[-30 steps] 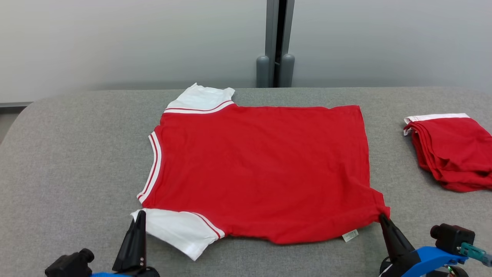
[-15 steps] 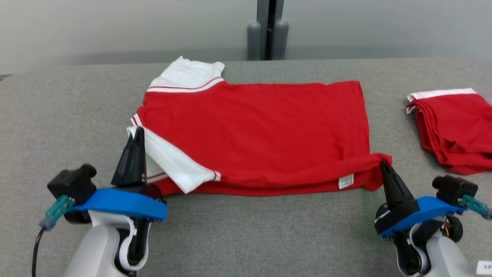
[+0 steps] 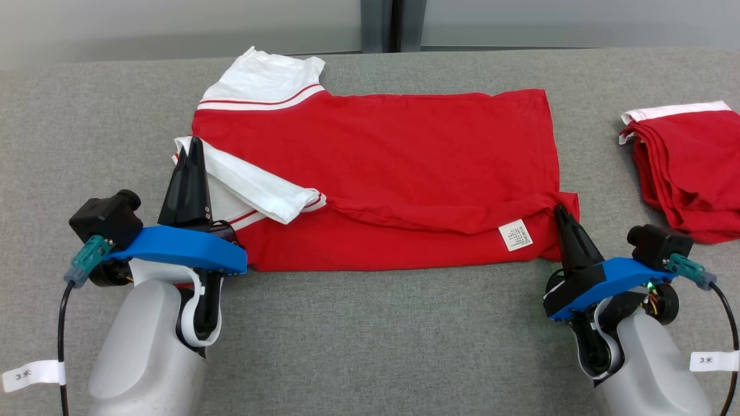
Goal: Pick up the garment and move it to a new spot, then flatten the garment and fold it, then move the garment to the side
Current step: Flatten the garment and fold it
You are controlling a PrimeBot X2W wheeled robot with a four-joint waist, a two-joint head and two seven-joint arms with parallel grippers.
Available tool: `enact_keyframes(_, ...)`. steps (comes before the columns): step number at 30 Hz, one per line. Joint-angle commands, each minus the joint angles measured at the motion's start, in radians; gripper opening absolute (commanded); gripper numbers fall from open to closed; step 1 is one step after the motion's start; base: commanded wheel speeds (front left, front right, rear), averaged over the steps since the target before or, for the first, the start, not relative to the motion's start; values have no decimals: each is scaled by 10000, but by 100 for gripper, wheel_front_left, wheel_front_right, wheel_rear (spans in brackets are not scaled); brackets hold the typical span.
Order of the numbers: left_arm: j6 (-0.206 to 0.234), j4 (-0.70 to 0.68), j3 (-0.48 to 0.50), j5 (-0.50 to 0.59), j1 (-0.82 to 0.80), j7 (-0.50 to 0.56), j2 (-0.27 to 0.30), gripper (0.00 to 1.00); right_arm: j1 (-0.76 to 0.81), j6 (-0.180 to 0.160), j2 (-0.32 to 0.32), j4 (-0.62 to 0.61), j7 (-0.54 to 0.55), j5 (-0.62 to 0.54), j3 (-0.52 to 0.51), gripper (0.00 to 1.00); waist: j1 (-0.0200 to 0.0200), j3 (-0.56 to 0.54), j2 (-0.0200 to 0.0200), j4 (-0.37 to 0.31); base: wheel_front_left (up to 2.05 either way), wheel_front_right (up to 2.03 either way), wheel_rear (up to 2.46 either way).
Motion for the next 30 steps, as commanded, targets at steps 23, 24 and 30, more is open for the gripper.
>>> enact_keyframes(23,56,-385,1223,15,3297,1573,-260,100,1878,1,-19,-2001,-1002,-2249,-702,100,-2,-1239,0,137,0,0,0)
enact_keyframes(24,83,-330,1205,-66,3316,1849,-279,100,1934,1,-20,-2088,-936,-2248,-693,100,-2,-1231,0,133,0,0,0)
enact_keyframes(30,380,-64,1435,-543,3015,2616,-315,100,2065,1,-20,-2444,-583,-2243,-598,100,-2,-976,0,4,0,0,0)
